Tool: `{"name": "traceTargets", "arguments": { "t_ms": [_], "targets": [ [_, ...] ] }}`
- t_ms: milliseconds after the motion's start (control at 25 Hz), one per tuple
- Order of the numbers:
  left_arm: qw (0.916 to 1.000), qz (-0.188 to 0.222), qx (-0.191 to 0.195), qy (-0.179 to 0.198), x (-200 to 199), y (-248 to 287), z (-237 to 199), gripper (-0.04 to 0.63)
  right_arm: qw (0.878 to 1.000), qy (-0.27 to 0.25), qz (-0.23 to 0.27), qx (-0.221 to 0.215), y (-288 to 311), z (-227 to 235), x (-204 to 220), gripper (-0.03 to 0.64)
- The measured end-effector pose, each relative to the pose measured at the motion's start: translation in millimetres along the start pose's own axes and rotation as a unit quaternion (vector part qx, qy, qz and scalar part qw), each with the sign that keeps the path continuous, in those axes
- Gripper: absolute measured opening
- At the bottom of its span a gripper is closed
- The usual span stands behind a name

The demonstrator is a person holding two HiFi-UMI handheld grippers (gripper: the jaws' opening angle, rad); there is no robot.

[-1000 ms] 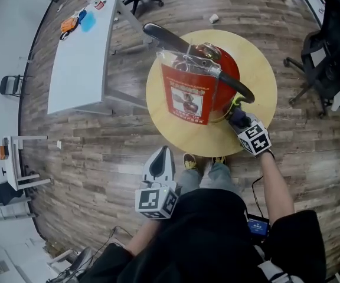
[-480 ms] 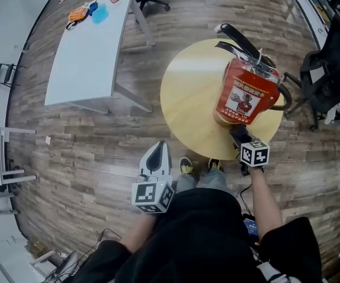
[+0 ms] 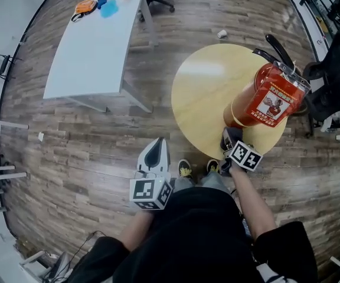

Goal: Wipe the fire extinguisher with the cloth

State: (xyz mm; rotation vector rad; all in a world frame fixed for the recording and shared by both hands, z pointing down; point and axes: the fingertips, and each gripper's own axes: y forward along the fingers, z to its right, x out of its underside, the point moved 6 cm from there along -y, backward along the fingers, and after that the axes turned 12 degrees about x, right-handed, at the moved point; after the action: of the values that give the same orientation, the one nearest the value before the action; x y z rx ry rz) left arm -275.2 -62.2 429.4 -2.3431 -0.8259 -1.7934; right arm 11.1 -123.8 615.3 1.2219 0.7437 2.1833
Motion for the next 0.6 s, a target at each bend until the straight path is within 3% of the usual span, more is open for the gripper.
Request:
{"name": "traceTargets", "arguments": {
  "t_ms": [80,120,240,320,520,600],
  "targets": [
    [1.0,0.007,0.0,-0.002,-2,-6,-10,0.023,0.994,0.11,0.021,-0.002,2,-11,-2,0.127],
    [0.9999,0.011,0.0,-0.004,-2,-11,-14,0.023,0.984,0.176,0.034,-0.01,2,-16,-1,0.127],
    [0.9998,0.018,-0.001,-0.006,-3,-23,-28,0.023,0.931,0.353,0.083,-0.048,6,-30,-2,0.127],
    [0.9998,0.018,-0.001,-0.007,-2,-29,-37,0.023,0.906,0.404,0.109,-0.056,12,-39,-1,0.127],
    [0.9999,0.013,0.004,-0.009,-4,-37,-50,0.023,0.868,0.474,0.145,-0.036,45,-52,-1,0.127],
    [0.9999,0.013,0.005,-0.008,-6,-40,-53,0.023,0.841,0.515,0.161,-0.031,50,-60,-7,0.127]
  ]
}}
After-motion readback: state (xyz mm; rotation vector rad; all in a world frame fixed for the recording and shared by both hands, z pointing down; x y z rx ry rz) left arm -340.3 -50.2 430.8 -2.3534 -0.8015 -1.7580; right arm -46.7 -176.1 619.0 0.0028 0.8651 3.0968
